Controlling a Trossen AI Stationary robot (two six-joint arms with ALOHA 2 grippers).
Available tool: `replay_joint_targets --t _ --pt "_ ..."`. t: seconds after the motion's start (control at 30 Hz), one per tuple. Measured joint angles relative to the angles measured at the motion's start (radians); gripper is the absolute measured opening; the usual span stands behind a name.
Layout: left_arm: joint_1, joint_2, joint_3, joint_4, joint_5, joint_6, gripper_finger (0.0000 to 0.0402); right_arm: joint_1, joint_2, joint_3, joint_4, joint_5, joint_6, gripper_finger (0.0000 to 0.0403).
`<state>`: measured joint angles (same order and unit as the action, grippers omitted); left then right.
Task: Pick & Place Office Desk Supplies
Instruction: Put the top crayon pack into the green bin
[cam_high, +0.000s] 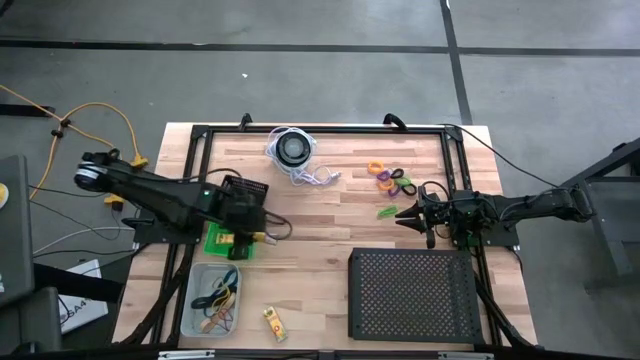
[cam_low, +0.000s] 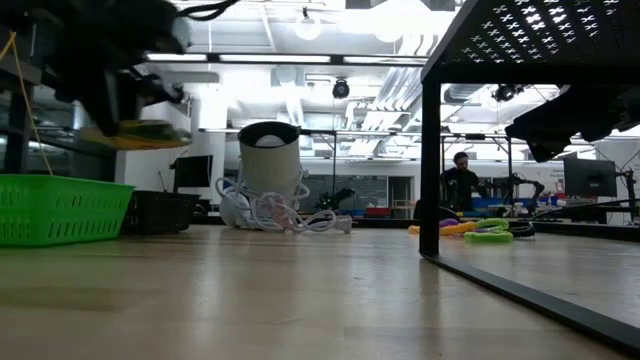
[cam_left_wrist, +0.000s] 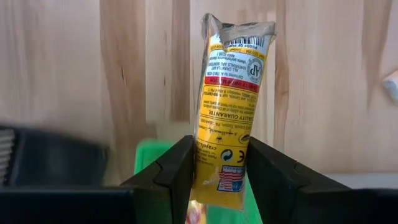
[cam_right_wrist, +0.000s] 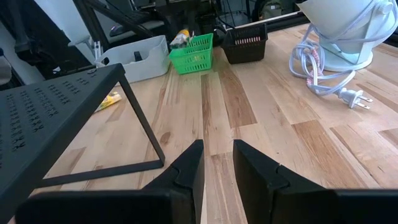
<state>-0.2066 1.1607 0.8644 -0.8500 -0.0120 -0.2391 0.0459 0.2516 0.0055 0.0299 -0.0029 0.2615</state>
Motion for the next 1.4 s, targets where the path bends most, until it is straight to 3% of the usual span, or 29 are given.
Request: replay_joint_targets --t 0.33,0.67,1.4 --pt "-0.103 -0.19 -0.121 -0.122 -0.057 -0.294 0.0133 0.0 0.0 0.0 0.0 0.0 0.0 0.0073" --pt "-0.219 -0.199 -0.184 -0.176 -0.105 -0.497 0.0133 0.0 0.0 0.0 -0.001 0.0 0.0 0.0073" --pt "-0.264 -0.125 -0.229 -0.144 -0.102 -0.538 0.0133 0.0 0.0 0.0 -0.003 -0.001 0.0 0.0073"
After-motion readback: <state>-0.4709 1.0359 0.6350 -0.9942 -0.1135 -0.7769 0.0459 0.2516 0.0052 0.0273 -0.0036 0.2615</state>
